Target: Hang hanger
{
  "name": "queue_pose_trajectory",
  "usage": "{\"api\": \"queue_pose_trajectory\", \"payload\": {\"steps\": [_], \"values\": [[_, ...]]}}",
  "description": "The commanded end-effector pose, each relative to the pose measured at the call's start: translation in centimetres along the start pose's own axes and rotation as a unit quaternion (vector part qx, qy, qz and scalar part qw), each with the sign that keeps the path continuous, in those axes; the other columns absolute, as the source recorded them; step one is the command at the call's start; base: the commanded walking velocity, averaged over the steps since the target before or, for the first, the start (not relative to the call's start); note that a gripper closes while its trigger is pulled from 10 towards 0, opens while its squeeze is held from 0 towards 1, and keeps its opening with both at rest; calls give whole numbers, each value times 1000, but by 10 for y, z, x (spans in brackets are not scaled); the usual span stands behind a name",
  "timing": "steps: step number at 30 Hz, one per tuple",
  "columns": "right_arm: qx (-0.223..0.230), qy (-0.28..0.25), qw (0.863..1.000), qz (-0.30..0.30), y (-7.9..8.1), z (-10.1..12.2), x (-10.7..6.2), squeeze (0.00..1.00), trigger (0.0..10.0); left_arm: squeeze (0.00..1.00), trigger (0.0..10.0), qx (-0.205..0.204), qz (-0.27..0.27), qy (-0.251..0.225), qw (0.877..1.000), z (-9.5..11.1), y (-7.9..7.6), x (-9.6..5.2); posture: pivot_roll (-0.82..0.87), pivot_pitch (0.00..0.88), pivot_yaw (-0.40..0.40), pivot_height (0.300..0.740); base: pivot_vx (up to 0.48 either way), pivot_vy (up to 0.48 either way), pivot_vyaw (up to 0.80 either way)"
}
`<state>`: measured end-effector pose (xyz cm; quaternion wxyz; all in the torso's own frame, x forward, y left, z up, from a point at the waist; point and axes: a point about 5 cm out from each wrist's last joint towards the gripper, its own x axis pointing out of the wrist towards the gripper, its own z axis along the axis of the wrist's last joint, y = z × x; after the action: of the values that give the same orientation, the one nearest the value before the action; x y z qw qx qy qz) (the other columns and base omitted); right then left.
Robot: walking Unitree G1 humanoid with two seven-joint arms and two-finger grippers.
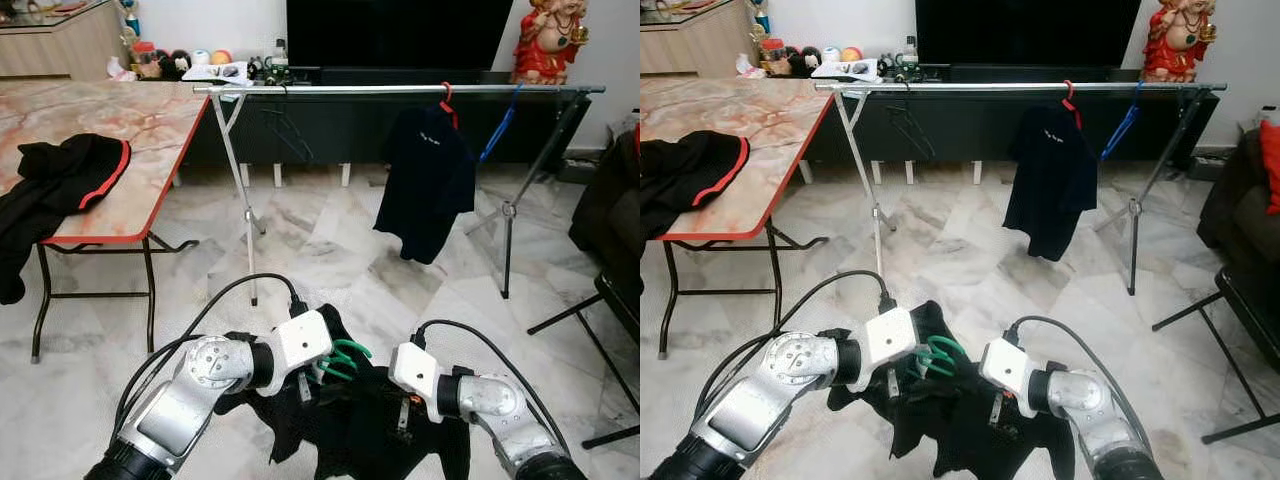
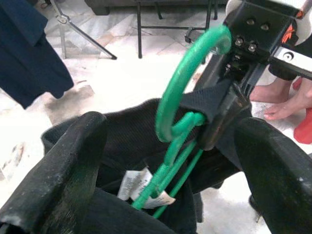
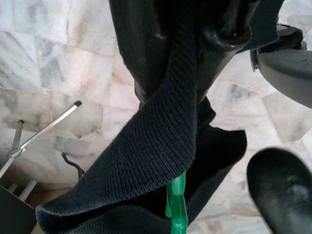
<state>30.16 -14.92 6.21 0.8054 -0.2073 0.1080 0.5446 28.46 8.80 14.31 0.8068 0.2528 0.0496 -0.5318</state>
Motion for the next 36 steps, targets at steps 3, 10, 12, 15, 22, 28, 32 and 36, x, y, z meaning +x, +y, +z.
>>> {"api": "queue_pose_trajectory", "payload": {"steps": [3,10,12,15,22,28,32,36], "values": [[-2,-18,1000,-10,-3,4,-1,0,0,0,10000,8,-10,3,1000,-1,1,-4,121,51,-18,740,0,0,0],[-4,-20,1000,-10,-3,5,0,0,0,0,7412,8,-48,7,999,-2,-6,-7,123,46,-17,740,0,0,0],[-4,-20,1000,-9,-3,5,0,0,0,0,7765,9,-48,8,999,-2,-7,-6,123,46,-17,740,0,0,0],[-5,-22,1000,1,-2,6,2,0,0,0,8941,9,-54,8,998,-2,-12,1,122,44,-16,740,0,0,0],[-7,-22,1000,9,-1,6,2,0,0,0,10000,12,-45,10,999,-1,-13,11,117,42,-16,740,0,0,0],[-5,-20,1000,12,0,5,1,0,0,0,2588,14,-60,19,998,-2,-14,10,118,48,-17,740,0,0,0],[-5,-20,1000,12,0,4,0,0,0,0,0,32,-83,49,995,-9,-17,5,118,48,-17,740,0,0,0],[-6,-20,1000,11,-1,5,1,0,0,0,0,46,-86,73,993,-15,-16,3,122,50,-16,740,0,0,0]]}}
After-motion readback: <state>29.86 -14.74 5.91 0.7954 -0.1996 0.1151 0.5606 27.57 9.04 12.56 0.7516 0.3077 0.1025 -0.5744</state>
